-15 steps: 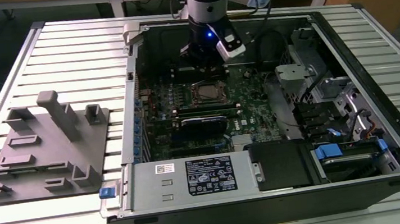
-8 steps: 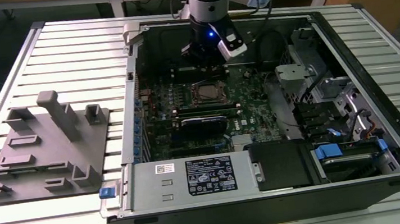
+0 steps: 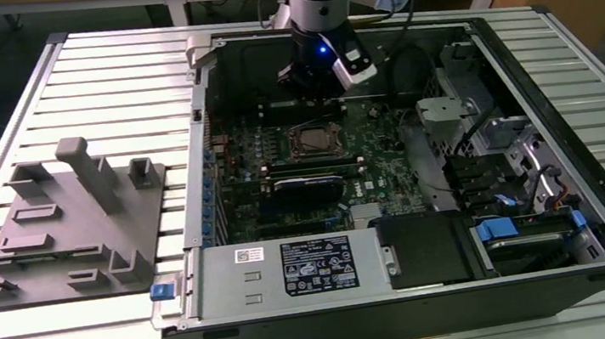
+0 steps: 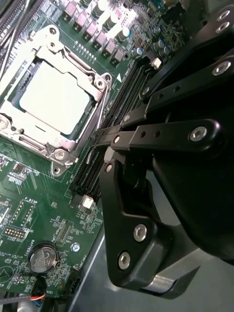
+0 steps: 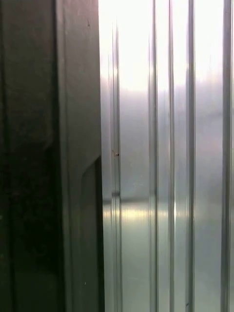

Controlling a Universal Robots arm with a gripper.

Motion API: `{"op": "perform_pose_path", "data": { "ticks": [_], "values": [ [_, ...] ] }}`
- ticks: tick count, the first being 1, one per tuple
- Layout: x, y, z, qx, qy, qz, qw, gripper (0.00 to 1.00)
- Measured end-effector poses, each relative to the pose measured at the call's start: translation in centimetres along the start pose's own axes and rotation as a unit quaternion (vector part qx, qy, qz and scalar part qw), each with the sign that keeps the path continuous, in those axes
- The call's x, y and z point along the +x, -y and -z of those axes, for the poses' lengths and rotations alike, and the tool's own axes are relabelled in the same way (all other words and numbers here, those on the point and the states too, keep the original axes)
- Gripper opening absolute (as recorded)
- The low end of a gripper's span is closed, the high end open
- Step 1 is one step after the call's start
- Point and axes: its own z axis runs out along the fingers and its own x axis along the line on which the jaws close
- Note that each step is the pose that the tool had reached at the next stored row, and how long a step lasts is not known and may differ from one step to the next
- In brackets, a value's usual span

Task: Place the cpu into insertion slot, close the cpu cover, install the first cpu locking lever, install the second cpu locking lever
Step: 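Install the first cpu locking lever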

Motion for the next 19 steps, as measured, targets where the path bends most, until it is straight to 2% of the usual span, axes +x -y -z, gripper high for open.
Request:
{"op": "perform_pose_path", "data": {
  "ticks": [10, 19],
  "values": [
    [-0.33, -0.04, -0.06, 0.0001, 0.0000, 0.000, 1.00000, 0.11],
    [-0.35, -0.03, -0.48, 0.0001, 0.0000, 0.000, 1.00000, 0.11]
  ]
}}
